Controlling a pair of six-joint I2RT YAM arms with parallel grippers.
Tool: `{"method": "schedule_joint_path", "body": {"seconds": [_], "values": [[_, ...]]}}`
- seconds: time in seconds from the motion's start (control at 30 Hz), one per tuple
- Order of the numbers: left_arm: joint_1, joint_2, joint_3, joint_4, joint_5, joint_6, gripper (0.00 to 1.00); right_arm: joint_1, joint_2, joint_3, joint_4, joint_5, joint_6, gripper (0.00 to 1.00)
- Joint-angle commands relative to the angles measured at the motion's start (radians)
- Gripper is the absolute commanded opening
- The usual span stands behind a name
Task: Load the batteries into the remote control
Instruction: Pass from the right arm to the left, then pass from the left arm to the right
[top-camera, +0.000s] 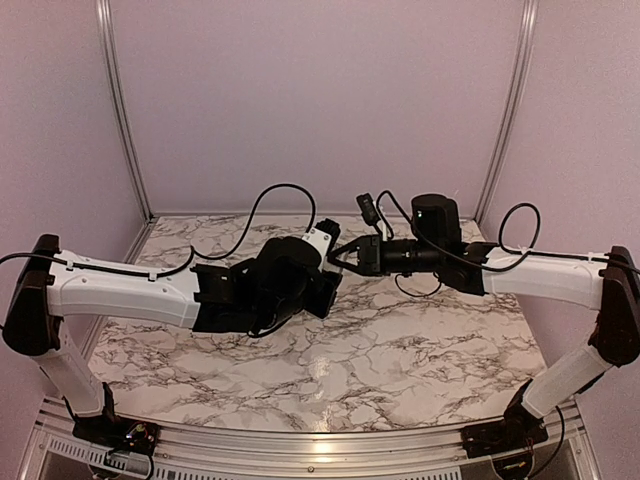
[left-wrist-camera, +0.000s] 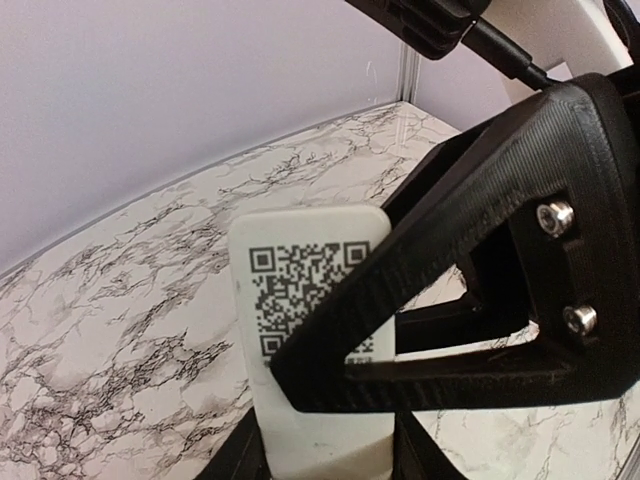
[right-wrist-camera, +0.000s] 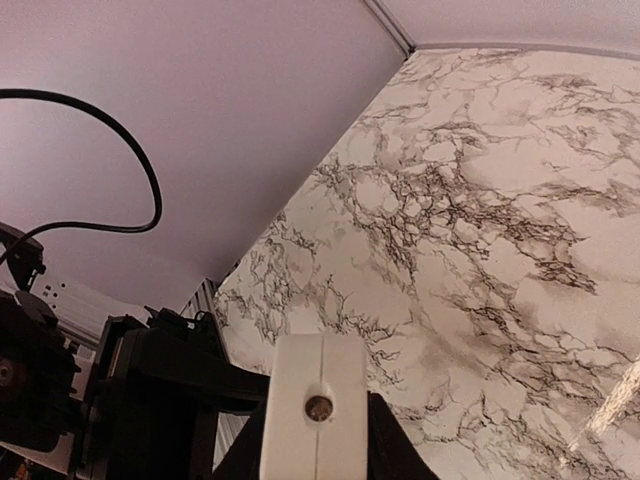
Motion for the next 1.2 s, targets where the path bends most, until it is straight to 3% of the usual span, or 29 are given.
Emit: {"method": "schedule_joint_path", "body": {"seconds": [0.0,0.1,0.23,0.47,0.6,0.73,1.17], "values": [[0.015,-0.072,-0.057,0.072,0.082,0.040,0.20,0.000,-0.030,0.054,0.006,-0.072,-0.009,0.36],[0.022,-0.152,-0.154,0.190,0.176,0.072,0.14,-0.031,-0.065,0.046,0.034,-0.115,-0.025,0.51],[0.046,-0.274,-0.264,0.328,0.338,0.091,0.12,-0.077,-0.125,0.032,0.093,-0.199,-0.065,0.56],[0.082,-0.411,-0.381,0.500,0.595,0.119,0.09,-0.076,-0.189,-0.011,0.271,-0.377,-0.087,0.79],[0.089,-0.438,-0.403,0.574,0.723,0.117,0.08,-0.038,-0.197,0.000,0.320,-0.441,-0.103,0.79],[0.089,-0.431,-0.410,0.632,0.839,0.104,0.07,0.015,-0.183,0.052,0.246,-0.424,-0.174,0.76],[0.089,-0.393,-0.407,0.665,0.833,0.090,0.07,0.103,-0.125,0.116,0.204,-0.415,-0.203,0.70]]}}
